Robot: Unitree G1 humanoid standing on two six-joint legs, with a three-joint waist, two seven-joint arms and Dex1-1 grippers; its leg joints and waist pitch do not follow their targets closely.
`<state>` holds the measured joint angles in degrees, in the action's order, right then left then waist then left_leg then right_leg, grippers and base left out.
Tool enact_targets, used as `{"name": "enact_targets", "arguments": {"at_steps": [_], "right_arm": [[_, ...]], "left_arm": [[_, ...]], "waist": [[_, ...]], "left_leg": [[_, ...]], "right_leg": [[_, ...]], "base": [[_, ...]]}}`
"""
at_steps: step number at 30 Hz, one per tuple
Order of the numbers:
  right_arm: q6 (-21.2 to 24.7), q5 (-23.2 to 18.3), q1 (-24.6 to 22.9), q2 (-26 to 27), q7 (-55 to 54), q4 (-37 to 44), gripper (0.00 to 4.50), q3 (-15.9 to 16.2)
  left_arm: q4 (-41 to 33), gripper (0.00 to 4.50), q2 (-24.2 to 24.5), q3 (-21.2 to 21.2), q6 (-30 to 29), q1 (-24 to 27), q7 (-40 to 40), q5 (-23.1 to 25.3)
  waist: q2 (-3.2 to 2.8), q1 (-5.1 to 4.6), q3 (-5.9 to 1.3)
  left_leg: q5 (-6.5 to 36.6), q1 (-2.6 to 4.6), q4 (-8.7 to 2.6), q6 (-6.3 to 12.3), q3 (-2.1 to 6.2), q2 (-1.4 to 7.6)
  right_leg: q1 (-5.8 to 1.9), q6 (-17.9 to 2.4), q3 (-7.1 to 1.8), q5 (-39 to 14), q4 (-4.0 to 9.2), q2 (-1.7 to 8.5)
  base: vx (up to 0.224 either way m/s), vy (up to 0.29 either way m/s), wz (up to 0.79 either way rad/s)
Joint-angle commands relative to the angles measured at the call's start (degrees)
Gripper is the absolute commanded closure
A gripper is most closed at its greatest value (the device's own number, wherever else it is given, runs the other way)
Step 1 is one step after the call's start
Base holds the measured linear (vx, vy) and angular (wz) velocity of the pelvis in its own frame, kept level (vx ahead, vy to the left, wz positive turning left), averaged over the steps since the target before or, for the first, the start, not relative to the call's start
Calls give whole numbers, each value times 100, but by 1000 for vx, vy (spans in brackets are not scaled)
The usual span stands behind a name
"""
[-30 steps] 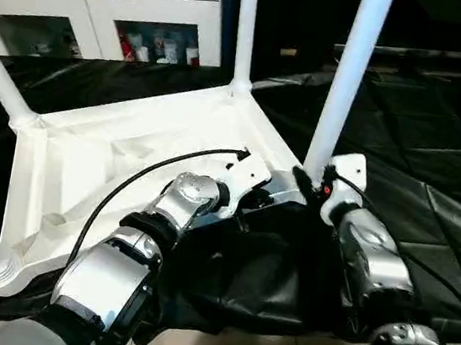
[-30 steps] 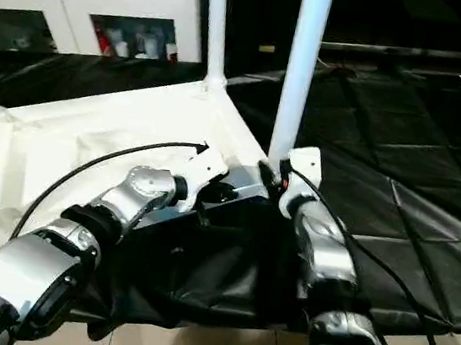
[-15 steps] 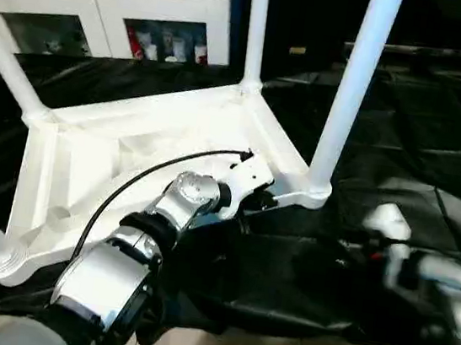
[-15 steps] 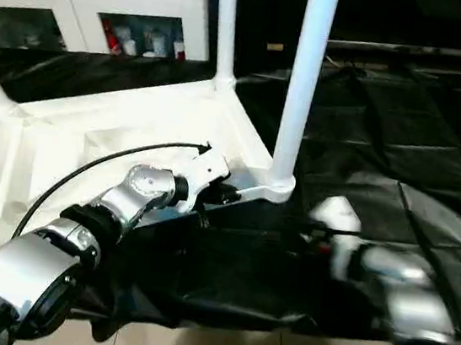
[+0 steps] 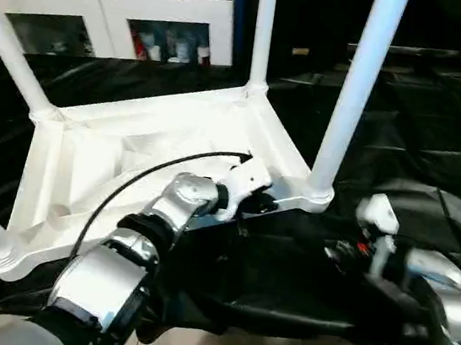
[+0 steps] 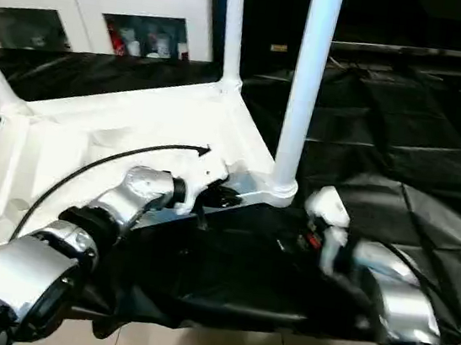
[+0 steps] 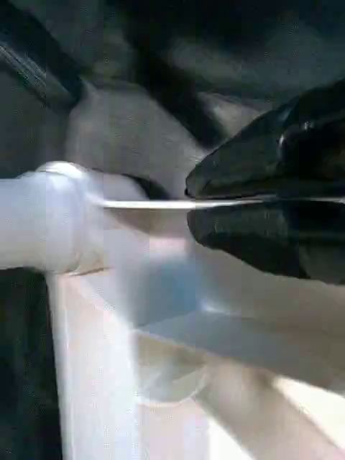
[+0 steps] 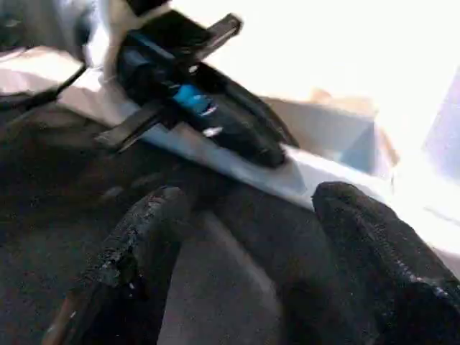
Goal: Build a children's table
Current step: Rotate leg to tighten, then rotate table base
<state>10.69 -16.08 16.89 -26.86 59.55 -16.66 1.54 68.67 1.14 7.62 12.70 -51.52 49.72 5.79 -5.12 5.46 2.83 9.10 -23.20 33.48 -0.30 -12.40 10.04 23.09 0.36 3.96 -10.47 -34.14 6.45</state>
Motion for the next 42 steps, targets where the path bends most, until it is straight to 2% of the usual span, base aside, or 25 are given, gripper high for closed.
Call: {"name": "enact_targets", "arguments": {"at_steps": [1, 5, 6, 7, 8, 9, 10, 11, 13, 15, 16, 17, 18, 19, 20, 22, 23, 24, 25, 27, 31, 32, 36, 38, 42], "right_arm": [[-73, 134, 160, 90, -129, -124, 127, 78], [-153, 413, 453, 269, -393, -500, 127, 271], [-225, 526, 619, 373, -478, -734, 127, 361], [-266, 582, 703, 427, -517, -855, 127, 408], [-349, 695, 870, 574, -550, -1074, 127, 548], [-350, 696, 871, 574, -550, -1075, 127, 549], [-359, 723, 926, 636, -552, -1146, 127, 593], [-368, 749, 985, 705, -558, -1222, 127, 634], [-385, 786, 1051, 805, -564, -1304, 127, 688], [-425, 818, 1132, 908, -540, -1435, 127, 750], [-425, 818, 1132, 908, -540, -1435, 127, 750], [-477, 844, 1184, 978, -511, -1544, 127, 805], [-498, 870, 1216, 1039, -541, -1611, 127, 839], [-539, 904, 1266, 1103, -588, -1715, 127, 855], [-600, 948, 1323, 1162, -676, -1835, 127, 853], [-796, 1086, 1496, 1284, -1069, -2184, 127, 817], [-890, 1163, 1605, 1350, -1339, -2400, 127, 761], [-928, 1201, 1649, 1388, -1473, -2489, 127, 734], [-1013, 1238, 1786, 1460, -1800, -2748, 127, 642], [-1139, 1268, 2124, 1599, -2619, -3318, 127, 414], [-1279, 1152, 2379, 1687, -2773, -3569, 127, 246], [-1321, 1085, 2439, 1728, -2723, -3582, 127, 186], [-1429, 914, 2551, 1841, -2636, -3624, 127, 47], [-1680, 872, 2652, 1910, -2671, -3796, 127, -18], [-1965, 698, 2754, 2023, -2935, -3862, 127, -333]], "left_arm": [[-249, 373, 105, -89, -16, 16, 102, -156], [-556, 348, 315, -198, -240, 61, 100, -262], [-757, 332, 455, -251, -413, 142, 134, -312], [-861, 332, 527, -277, -502, 186, 153, -336], [-1433, 325, 738, -328, -903, 490, 345, -450], [-1437, 319, 739, -328, -906, 492, 347, -450], [-1801, 309, 838, -330, -1135, 693, 500, -515], [-2227, 289, 961, -328, -1405, 927, 639, -574], [-3024, 284, 1196, -286, -1905, 1352, 888, -695], [-3954, 257, 1527, -205, -2464, 1862, 1246, -867], [-3954, 257, 1527, -205, -2464, 1862, 1246, -867], [-4595, 242, 1777, -168, -2884, 2222, 1426, -1029], [-5054, 237, 2003, -154, -3209, 2507, 1562, -1168], [-5448, 226, 2221, -142, -3502, 2760, 1665, -1279], [-5732, 226, 2391, -142, -3702, 2955, 1730, -1352], [-6185, 202, 2605, -220, -4019, 3265, 1693, -1363], [-6393, 193, 2666, -276, -4171, 3388, 1638, -1337], [-6518, 189, 2703, -311, -4256, 3463, 1614, -1329], [-6765, 189, 2762, -375, -4439, 3585, 1519, -1308], [-7139, 158, 2886, -521, -4704, 3789, 1292, -1287], [-7628, 138, 3166, -670, -5089, 3977, 1212, -1524], [-7758, 117, 3246, -732, -5209, 4035, 1207, -1581], [-8001, 105, 3382, -830, -5461, 4179, 1169, -1583], [-8100, 82, 3485, -890, -5545, 4355, 1010, -1484], [-8286, 37, 3592, -924, -5680, 4622, 778, -1491]], "waist": [[247, 40, -400], [277, 32, -430], [288, 2, -426], [267, 9, -432], [283, 6, -422], [313, 13, -424], [308, 1, -404], [290, 5, -408], [291, 5, -398], [258, 6, -395], [258, -12, -376], [268, -9, -379], [265, -7, -326], [236, -12, -320], [253, -36, -272], [263, -67, -237], [289, -87, -216], [314, -80, -193], [286, -68, -214], [276, -97, -178], [314, -95, -189], [322, -100, -187], [318, -85, -241], [323, -96, -285], [336, -75, -306]], "left_leg": [[1220, 118, -328, 674, 198, 323], [956, 131, -312, 715, 188, 343], [853, 92, -304, 742, 193, 318], [863, 107, -303, 730, 184, 326], [881, 120, -291, 745, 167, 322], [882, 131, -300, 726, 172, 355], [853, 90, -304, 761, 168, 327], [879, 117, -321, 716, 182, 378], [938, 141, -331, 660, 165, 372], [1055, 158, -367, 535, 176, 406], [1204, 177, -388, 438, 162, 395], [1277, 192, -389, 368, 159, 394], [1445, 174, -440, 256, 173, 408], [1674, 197, -474, 112, 183, 417], [1904, 204, -495, 17, 170, 378], [2193, 204, -533, -173, 201, 374], [2361, 239, -547, -273, 201, 370], [2454, 251, -552, -301, 210, 358], [2448, 272, -542, -354, 219, 376], [2561, 247, -573, -404, 235, 356], [2842, 339, -568, -569, 221, 349], [2719, 269, -581, -526, 236, 337], [2237, 265, -543, -397, 205, 336], [1708, 242, -492, -213, 166, 308], [1123, 225, -424, 128, 133, 301]], "right_leg": [[-211, -1239, -165, -1531, 456, 311], [-214, -1443, -168, -702, 358, 283], [-228, -1530, -158, -565, 311, 287], [-220, -1553, -158, -566, 314, 293], [-216, -1563, -166, -550, 330, 289], [-224, -1624, -171, -510, 297, 309], [-233, -1590, -164, -589, 303, 290], [-234, -1624, -177, -625, 284, 320], [-195, -1600, -185, -685, 296, 268], [-187, -1607, -192, -742, 277, 274], [-159, -1568, -200, -841, 302, 241], [-163, -1560, -204, -878, 294, 248], [-153, -1531, -213, -1033, 306, 256], [-141, -1488, -220, -1221, 299, 257], [-112, -1392, -232, -1476, 348, 224], [-103, -1303, -260, -1791, 375, 261], [-72, -1235, -272, -2022, 410, 263], [-68, -1141, -285, -2229, 450, 270], [-52, -1149, -303, -2179, 420, 289], [-45, -1094, -297, -2289, 432, 263], [3, -1080, -306, -2134, 434, 223], [-55, -1074, -296, -1992, 401, 218], [-86, -1192, -308, -1325, 340, 212], [-128, -1337, -296, -732, 273, 193], [-167, -1525, -283, -291, 239, 197]], "base": [[0, 0, 0], [0, 0, 0], [0, 0, 0], [0, 0, 0], [0, 0, 0], [0, 0, 0], [0, 0, 0], [0, 0, 0], [0, 0, 0], [0, 0, 0], [0, 0, 0], [0, 0, 0], [0, 0, 0], [0, 0, 0], [0, 0, 0], [0, 0, 0], [0, 0, 0], [0, 0, 0], [0, 0, 0], [0, 0, 0], [0, 0, 0], [0, 0, 0], [0, 0, 0], [0, 0, 0], [0, 0, 0]]}}
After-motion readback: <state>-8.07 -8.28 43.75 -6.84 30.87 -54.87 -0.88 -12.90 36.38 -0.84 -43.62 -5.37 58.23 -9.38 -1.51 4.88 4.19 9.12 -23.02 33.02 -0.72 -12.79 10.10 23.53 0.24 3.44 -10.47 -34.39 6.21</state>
